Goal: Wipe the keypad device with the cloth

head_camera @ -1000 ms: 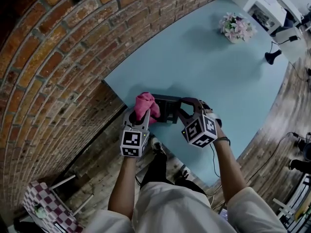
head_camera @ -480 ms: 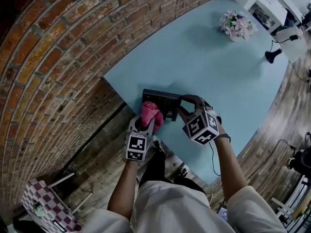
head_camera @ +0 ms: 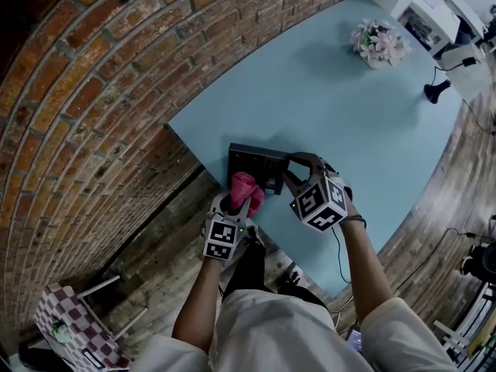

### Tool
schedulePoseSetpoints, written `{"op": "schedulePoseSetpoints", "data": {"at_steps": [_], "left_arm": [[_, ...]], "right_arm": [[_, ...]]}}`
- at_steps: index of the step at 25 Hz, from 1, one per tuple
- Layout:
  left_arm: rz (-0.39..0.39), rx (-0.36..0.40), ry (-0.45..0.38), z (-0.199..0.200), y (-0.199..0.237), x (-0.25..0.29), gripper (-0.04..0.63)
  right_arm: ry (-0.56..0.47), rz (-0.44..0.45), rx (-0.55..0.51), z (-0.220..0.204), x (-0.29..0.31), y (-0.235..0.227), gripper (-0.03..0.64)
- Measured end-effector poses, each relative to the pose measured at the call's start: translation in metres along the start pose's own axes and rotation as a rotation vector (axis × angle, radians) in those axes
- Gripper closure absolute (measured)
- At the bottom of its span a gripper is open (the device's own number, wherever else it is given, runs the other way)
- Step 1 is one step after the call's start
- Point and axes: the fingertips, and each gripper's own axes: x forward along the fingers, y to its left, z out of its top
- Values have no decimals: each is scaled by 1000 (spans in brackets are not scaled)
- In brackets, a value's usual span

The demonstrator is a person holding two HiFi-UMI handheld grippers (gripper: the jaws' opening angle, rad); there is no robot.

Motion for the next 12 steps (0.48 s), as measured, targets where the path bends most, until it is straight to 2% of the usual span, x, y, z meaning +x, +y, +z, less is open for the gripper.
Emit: {"op": "schedulePoseSetpoints", "data": {"at_steps": [3, 6, 9, 12], "left_arm": [[-13, -36, 26, -4, -5, 0, 456], [3, -40, 31, 1, -2, -8, 456], [49, -26, -16, 21, 7, -22, 457], [85, -6, -86, 62, 16, -35, 457]], "right_arm": [[8, -1, -11, -3, -1, 1, 465], [6, 3, -19, -1, 1, 1, 464], [0, -1, -13, 0, 1, 1, 465], [-8, -4, -17, 0, 1, 2, 463]]}}
